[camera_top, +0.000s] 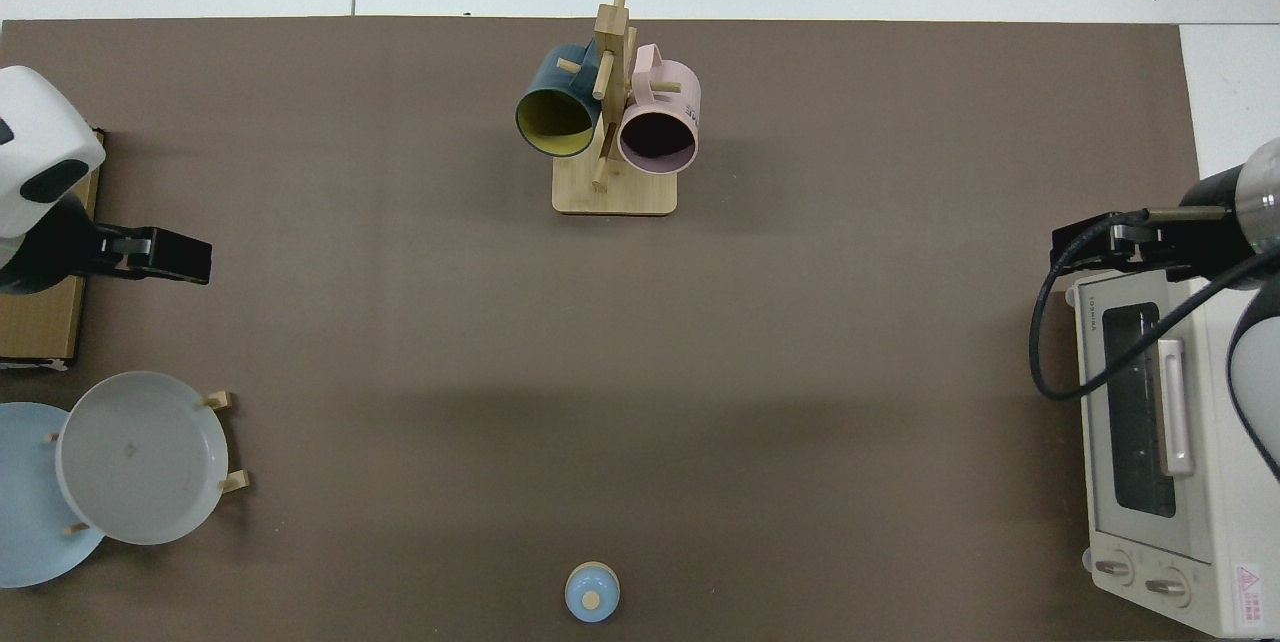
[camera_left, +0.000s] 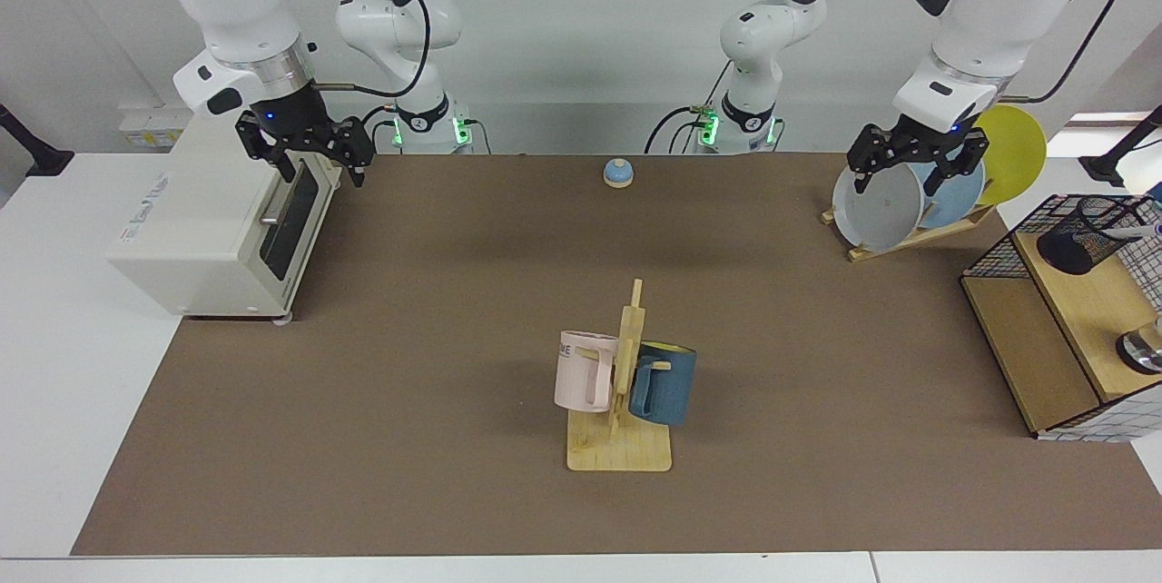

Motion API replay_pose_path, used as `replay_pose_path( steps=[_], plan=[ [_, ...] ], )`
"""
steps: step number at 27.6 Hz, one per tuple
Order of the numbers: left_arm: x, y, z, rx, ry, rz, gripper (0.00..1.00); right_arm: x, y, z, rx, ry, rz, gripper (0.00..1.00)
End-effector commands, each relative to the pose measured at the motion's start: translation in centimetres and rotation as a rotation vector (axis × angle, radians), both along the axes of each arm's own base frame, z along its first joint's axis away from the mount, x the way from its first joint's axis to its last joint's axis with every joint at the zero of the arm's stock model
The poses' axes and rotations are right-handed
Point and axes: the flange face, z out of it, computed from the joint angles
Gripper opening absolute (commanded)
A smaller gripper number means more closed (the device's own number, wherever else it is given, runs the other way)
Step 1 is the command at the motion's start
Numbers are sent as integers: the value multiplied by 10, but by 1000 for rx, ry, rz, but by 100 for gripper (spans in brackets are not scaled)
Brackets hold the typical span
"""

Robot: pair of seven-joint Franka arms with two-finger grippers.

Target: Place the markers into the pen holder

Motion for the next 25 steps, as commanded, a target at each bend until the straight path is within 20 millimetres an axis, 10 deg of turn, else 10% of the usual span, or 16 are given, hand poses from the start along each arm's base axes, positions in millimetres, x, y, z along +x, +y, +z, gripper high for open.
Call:
replay_pose_path(
  steps=[1,25],
  plan=[
    [-13,-11,4,-7,14,81,100,-2,-3,3,5,-6,5,100],
    [-17,-25,17,-15,-13,33,100,-2,-2,3,7,-6,5,100]
  ],
)
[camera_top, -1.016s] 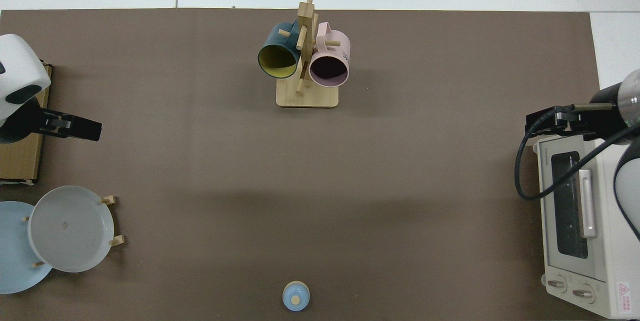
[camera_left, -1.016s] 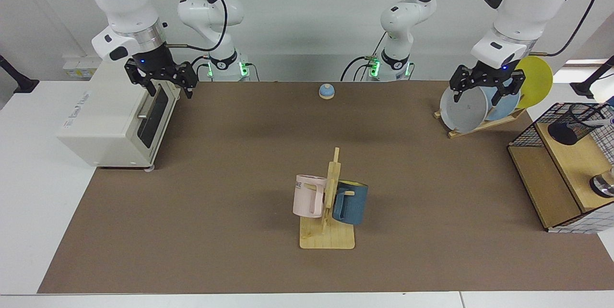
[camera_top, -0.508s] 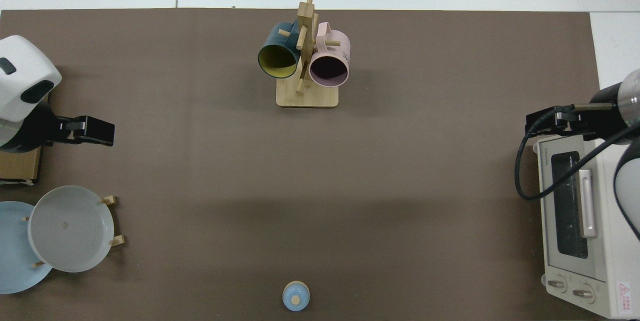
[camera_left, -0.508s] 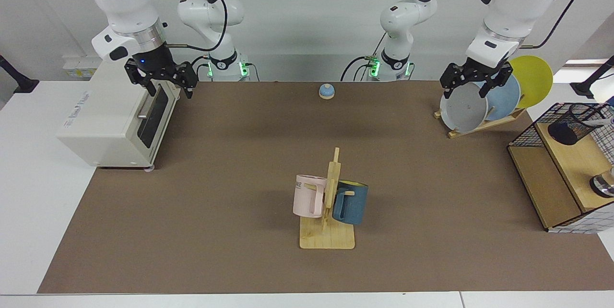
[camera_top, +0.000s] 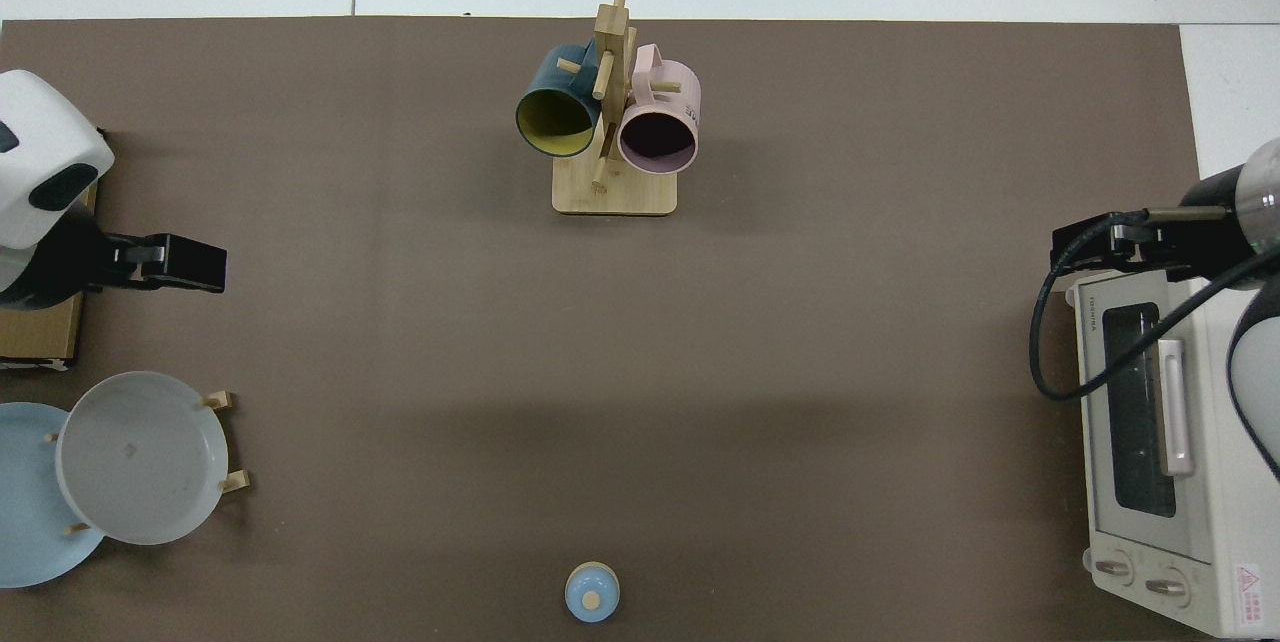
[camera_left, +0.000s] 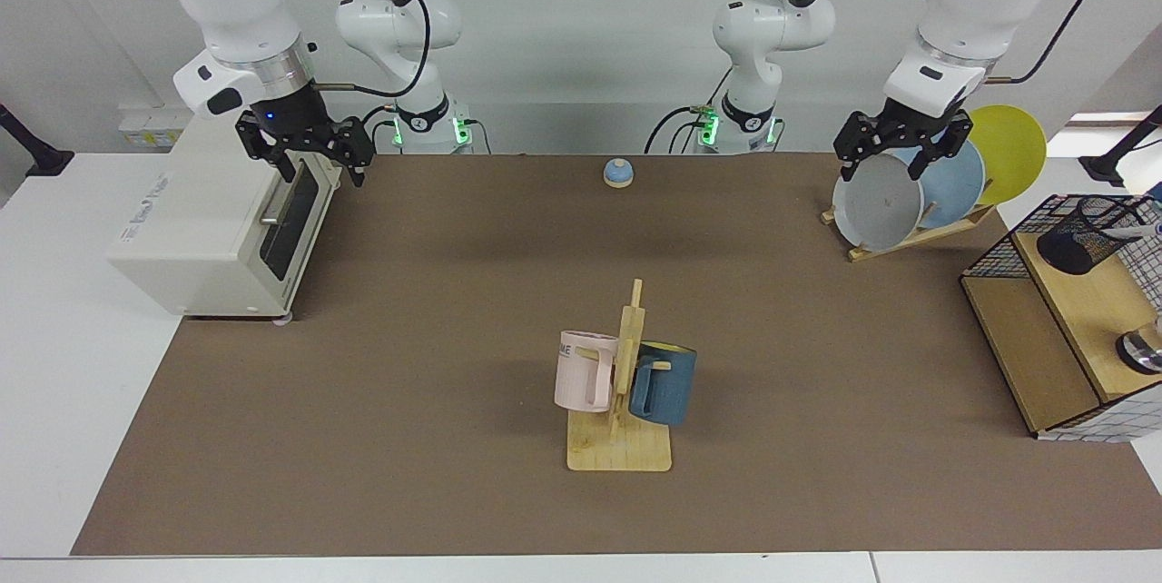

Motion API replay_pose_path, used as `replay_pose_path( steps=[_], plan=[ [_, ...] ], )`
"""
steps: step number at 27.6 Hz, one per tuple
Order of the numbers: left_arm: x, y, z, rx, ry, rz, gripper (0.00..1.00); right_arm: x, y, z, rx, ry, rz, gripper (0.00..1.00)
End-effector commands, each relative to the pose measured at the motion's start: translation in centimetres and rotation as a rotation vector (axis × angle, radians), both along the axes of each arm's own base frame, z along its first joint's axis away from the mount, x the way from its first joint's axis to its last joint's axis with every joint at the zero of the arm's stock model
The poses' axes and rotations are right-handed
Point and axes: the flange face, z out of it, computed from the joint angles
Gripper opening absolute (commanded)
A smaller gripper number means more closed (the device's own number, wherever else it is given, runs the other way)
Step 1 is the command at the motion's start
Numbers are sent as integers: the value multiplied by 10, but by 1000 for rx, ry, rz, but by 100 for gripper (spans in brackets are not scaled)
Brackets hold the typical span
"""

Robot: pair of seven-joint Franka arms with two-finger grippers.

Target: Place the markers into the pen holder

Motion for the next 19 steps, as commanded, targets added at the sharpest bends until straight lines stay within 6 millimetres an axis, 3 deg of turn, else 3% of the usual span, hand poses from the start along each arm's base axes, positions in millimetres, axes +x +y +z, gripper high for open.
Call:
replay_pose_path(
  steps=[1,5,8,11,19],
  plan=[
    [-7,-13,5,-2,-10,-12,100,-2,-3,3,5,-6,3,100],
    [-7,-13,5,-9,-9,-9,100,-2,-3,3,5,-6,3,100],
    [-12,-26,6,-5,-6,-35,100,-2,-3,3,5,-6,5,100],
    [-12,-13,4,-10,-4,-20,100,-2,-3,3,5,-6,5,100],
    [-13,-14,0,-21,5,-21,100,-2,-3,3,5,-6,5,100]
  ],
)
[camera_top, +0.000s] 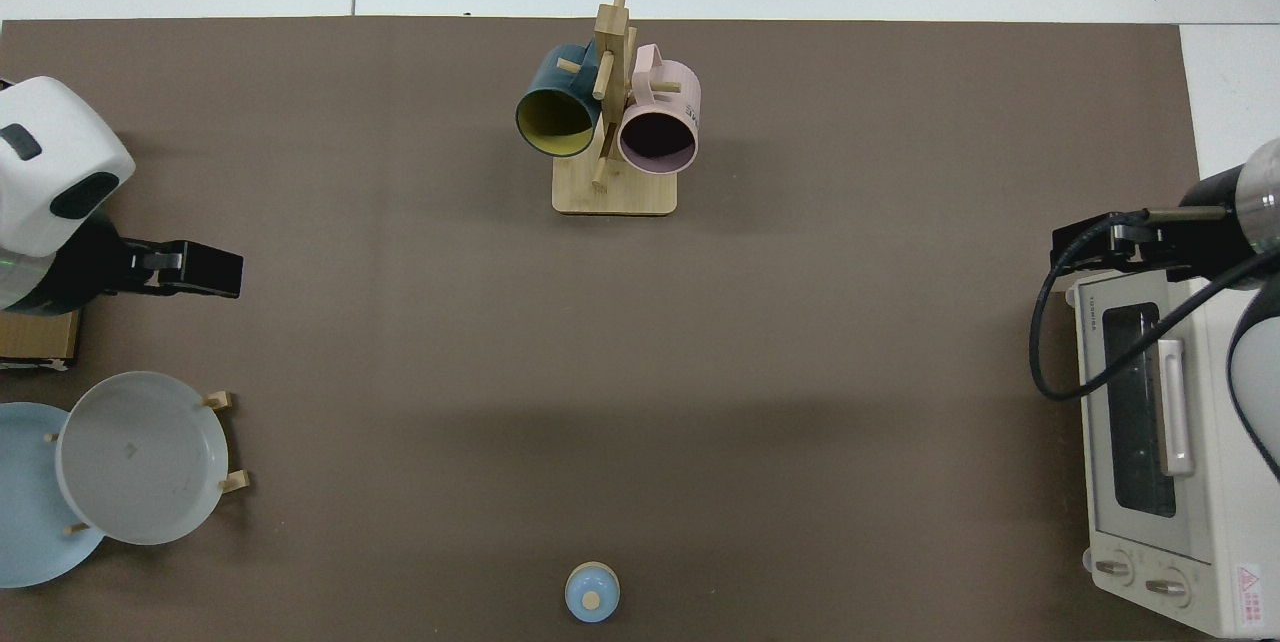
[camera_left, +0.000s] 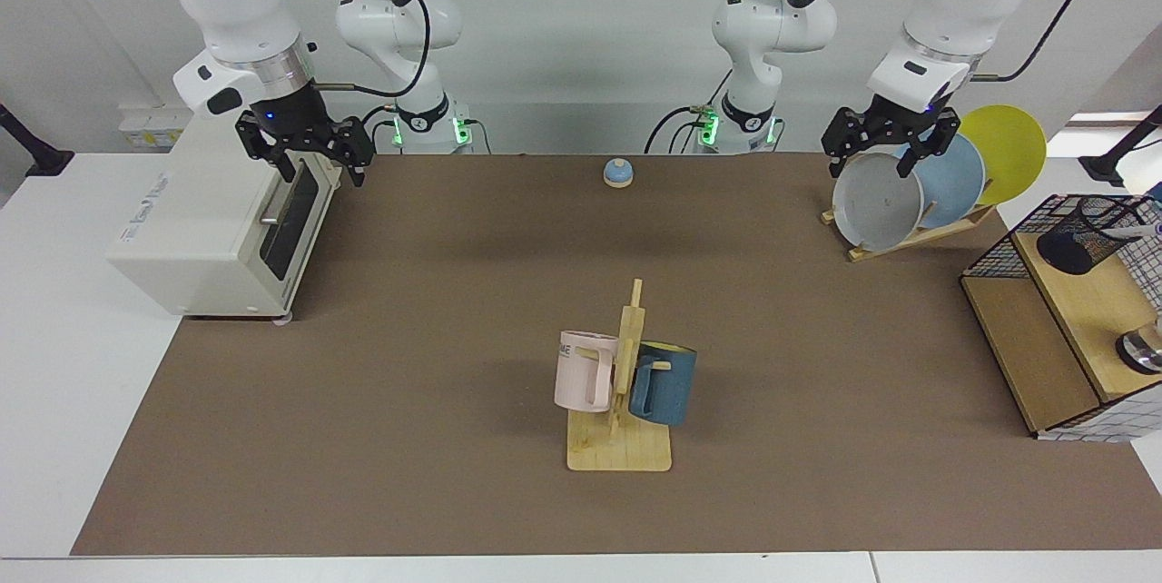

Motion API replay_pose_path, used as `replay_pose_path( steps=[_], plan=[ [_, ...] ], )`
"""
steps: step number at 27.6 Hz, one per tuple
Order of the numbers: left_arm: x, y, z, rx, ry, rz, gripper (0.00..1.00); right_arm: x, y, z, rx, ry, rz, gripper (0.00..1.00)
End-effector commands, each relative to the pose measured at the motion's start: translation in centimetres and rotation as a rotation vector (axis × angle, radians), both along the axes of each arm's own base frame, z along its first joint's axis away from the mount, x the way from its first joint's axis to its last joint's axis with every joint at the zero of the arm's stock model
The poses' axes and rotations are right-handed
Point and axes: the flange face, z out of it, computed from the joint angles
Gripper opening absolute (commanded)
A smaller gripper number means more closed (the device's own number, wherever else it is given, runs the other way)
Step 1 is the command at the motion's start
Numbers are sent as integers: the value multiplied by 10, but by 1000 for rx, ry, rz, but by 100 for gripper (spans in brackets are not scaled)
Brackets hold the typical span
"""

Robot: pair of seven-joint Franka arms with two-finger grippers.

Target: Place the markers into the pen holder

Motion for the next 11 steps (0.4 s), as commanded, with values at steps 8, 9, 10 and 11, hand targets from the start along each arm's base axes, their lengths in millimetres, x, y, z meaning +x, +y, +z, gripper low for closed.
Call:
replay_pose_path(
  steps=[8,9,10,11],
  plan=[
    [-11,0,0,-16,10,2,100,-2,-3,3,5,-6,5,100],
    [-11,0,0,-16,11,2,100,-2,-3,3,5,-6,5,100],
    [-12,0,0,-16,11,2,100,-2,-3,3,5,-6,5,100],
    [-12,0,0,-16,13,2,100,-2,-3,3,5,-6,5,100]
  ],
)
